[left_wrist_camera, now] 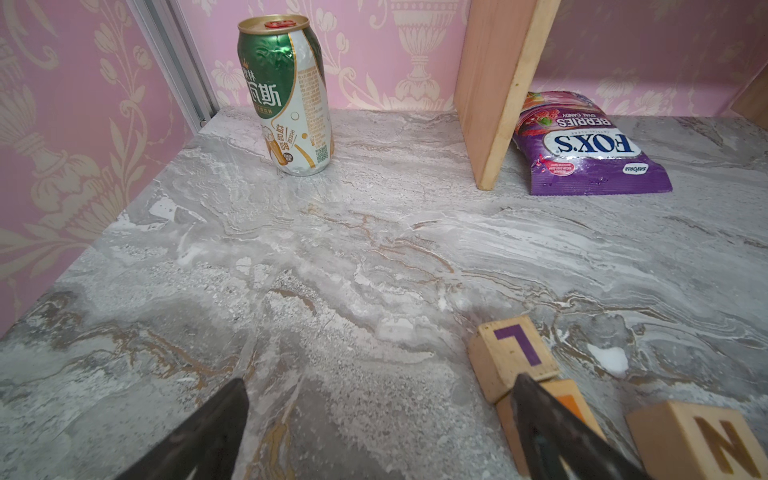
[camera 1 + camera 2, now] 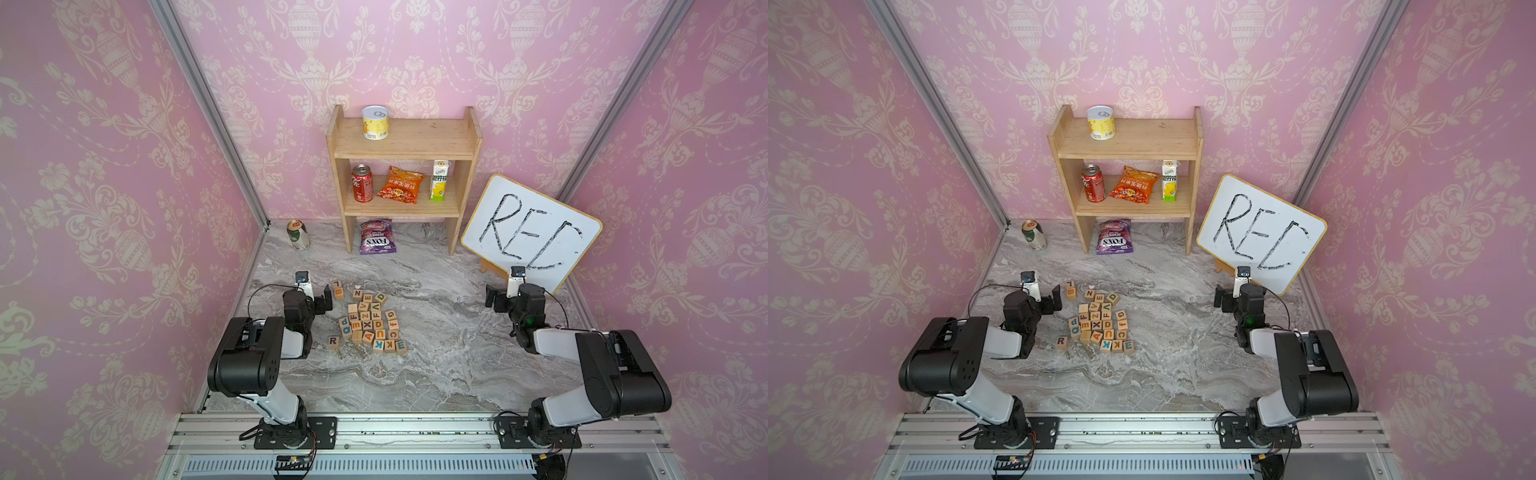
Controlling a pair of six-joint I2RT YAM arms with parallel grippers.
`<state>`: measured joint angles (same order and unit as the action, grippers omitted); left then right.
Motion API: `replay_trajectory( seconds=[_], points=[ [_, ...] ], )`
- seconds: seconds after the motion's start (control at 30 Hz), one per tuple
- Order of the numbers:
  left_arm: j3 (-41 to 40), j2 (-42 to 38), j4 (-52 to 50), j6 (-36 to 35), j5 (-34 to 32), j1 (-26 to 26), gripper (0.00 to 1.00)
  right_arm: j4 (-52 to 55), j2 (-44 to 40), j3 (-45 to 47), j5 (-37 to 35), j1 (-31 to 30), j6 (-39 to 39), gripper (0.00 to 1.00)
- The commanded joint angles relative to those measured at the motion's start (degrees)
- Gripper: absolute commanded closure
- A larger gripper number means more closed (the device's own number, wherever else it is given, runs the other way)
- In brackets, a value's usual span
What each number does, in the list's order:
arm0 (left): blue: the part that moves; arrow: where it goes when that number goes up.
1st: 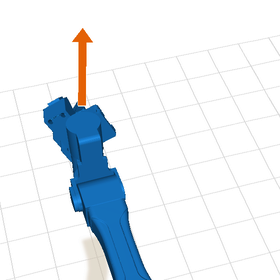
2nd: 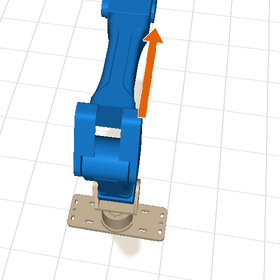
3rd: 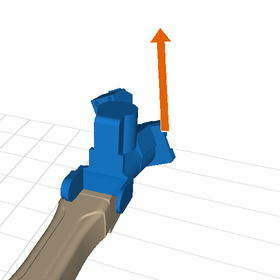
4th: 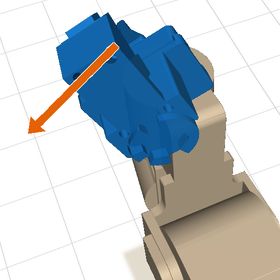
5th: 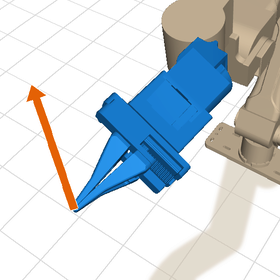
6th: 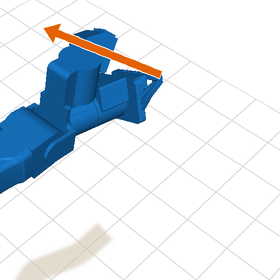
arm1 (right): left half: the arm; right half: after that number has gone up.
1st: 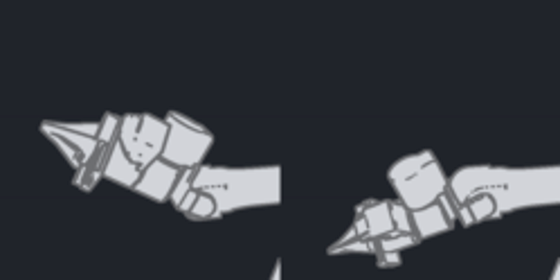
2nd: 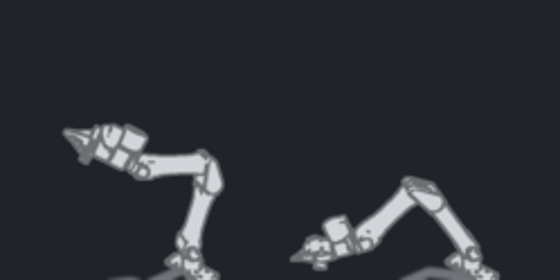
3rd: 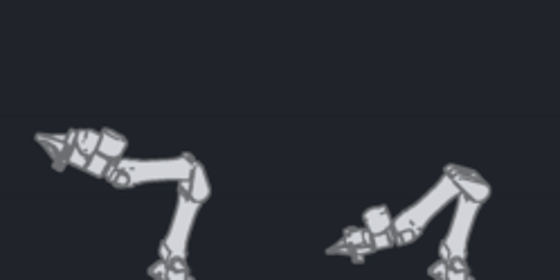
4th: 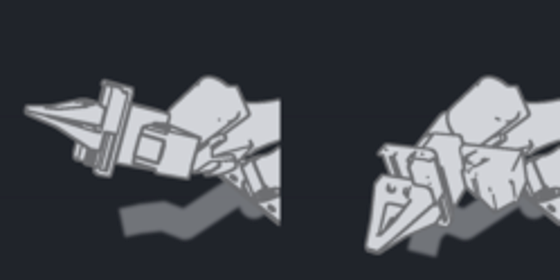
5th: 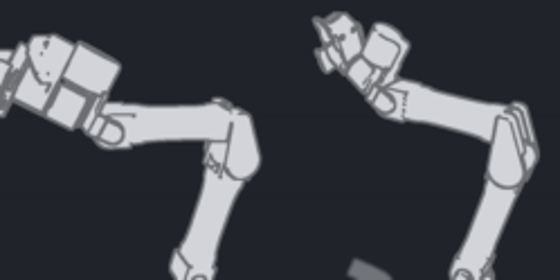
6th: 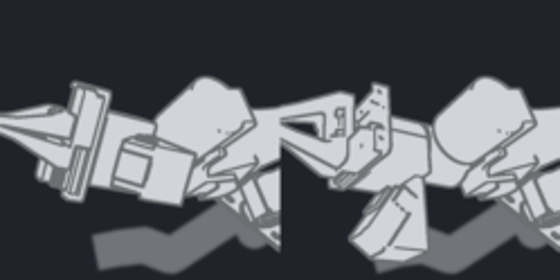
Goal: Assemble the uppercase word "red" with letter blocks
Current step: Pick up the letter block from the center of the board.
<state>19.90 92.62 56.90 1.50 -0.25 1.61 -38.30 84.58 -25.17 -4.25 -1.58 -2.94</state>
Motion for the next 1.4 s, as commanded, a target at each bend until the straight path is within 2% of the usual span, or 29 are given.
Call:
replay_trajectory(
  seconds=[0.0, 0.07, 0.37, 0.57, 0.87, 1.07, 1.37],
  points=[
    [1.34, -3.34, -4.49, -1.50, -3.23, -0.47, 0.01, 11.58, -2.95, -5.97, -1.69, 0.08, -0.23, 0.00],
    [2.25, -5.03, -7.78, -1.42, -3.53, -0.47, 0.01, 17.73, -3.81, -8.22, -1.03, -0.07, -0.98, 0.00],
    [9.92, -16.02, -30.68, -1.51, -4.48, -0.54, 0.01, 27.97, -11.19, -8.56, -2.95, -3.71, -2.45, 0.00],
    [15.69, -21.62, -46.80, 1.21, -4.11, -1.00, 0.01, 37.89, -17.01, -11.27, -2.29, -6.01, -3.95, 0.00],
    [23.48, -25.68, -66.19, 5.19, -8.63, -6.82, 0.01, 51.87, -22.54, -18.14, 0.63, -11.04, -8.06, 0.00],
    [25.14, -28.12, -73.89, 12.58, -12.17, -9.51, 0.01, 62.09, -23.70, -23.15, 0.42, -15.90, -9.26, 0.00],
    [25.58, -32.34, -86.37, 20.54, -12.97, -13.28, 0.01, 72.19, -23.39, -29.01, 5.56, -22.09, -12.88, 0.00]
  ],
)
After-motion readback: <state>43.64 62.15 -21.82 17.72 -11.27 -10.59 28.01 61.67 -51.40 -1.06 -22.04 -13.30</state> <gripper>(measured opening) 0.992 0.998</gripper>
